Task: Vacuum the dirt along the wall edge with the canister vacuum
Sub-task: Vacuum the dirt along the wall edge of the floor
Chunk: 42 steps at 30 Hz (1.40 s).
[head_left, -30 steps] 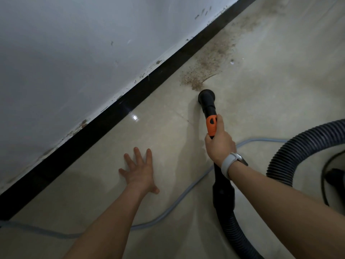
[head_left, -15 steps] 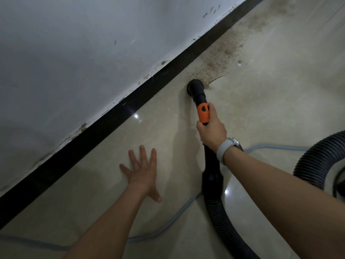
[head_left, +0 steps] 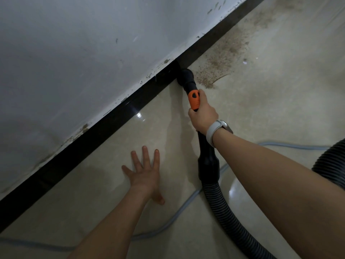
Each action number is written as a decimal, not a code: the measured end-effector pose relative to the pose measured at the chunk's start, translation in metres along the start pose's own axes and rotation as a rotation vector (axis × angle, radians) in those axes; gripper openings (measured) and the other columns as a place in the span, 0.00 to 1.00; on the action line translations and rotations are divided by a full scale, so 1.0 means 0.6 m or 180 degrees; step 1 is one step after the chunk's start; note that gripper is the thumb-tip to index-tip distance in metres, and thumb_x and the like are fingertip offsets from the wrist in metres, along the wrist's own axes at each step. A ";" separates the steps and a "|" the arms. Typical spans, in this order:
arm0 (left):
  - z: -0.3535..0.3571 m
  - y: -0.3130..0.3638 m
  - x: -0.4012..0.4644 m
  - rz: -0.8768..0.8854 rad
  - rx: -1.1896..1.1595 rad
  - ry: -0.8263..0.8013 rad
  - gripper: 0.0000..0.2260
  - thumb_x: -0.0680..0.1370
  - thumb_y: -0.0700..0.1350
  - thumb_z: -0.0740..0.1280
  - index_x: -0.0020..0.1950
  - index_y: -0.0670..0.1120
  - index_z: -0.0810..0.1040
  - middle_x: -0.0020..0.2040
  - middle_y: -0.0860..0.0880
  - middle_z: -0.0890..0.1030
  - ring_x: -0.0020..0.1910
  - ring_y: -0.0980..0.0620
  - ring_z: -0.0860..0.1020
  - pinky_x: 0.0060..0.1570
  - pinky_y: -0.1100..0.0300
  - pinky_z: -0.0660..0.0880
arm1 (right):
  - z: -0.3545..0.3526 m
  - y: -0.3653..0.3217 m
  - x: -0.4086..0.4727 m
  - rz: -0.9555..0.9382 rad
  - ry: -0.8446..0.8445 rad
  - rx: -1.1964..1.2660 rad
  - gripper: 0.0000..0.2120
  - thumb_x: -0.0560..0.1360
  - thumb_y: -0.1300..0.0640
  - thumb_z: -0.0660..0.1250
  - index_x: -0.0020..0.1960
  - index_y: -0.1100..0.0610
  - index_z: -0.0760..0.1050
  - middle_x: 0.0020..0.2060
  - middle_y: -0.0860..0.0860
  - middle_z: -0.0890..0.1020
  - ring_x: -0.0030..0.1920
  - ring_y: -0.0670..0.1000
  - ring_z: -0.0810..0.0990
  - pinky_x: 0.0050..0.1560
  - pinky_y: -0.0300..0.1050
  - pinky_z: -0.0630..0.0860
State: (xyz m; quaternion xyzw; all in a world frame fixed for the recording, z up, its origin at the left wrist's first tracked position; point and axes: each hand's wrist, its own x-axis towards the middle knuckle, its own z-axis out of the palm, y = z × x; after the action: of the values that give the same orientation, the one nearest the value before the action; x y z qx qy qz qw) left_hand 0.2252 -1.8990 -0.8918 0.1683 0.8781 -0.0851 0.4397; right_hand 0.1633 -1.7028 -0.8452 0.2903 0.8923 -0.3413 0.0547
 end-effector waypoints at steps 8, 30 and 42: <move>-0.004 0.002 -0.004 -0.0014 0.0073 -0.0021 0.66 0.62 0.60 0.78 0.69 0.49 0.20 0.69 0.39 0.21 0.69 0.30 0.28 0.66 0.27 0.46 | -0.034 0.061 -0.030 0.0316 0.0294 0.0032 0.32 0.77 0.55 0.59 0.76 0.44 0.47 0.45 0.55 0.75 0.40 0.60 0.76 0.42 0.52 0.74; 0.000 0.002 -0.001 -0.0008 0.0082 0.0046 0.66 0.63 0.59 0.78 0.70 0.47 0.21 0.69 0.38 0.22 0.69 0.29 0.28 0.66 0.27 0.45 | -0.012 0.049 -0.018 0.0181 -0.0303 0.1368 0.32 0.77 0.59 0.61 0.76 0.45 0.51 0.49 0.57 0.75 0.28 0.55 0.74 0.26 0.44 0.73; 0.003 0.005 0.000 -0.0036 0.0079 0.0145 0.67 0.62 0.58 0.78 0.69 0.48 0.21 0.68 0.38 0.21 0.68 0.29 0.28 0.66 0.27 0.45 | -0.025 0.008 0.080 0.0257 0.0154 0.0982 0.30 0.75 0.58 0.60 0.75 0.47 0.56 0.50 0.57 0.75 0.35 0.59 0.78 0.35 0.54 0.80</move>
State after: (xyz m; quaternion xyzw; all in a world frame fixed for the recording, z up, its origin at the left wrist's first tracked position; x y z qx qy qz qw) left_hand 0.2278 -1.8967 -0.8932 0.1706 0.8877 -0.0946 0.4170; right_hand 0.1281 -1.6674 -0.8507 0.3389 0.8180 -0.4648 0.0015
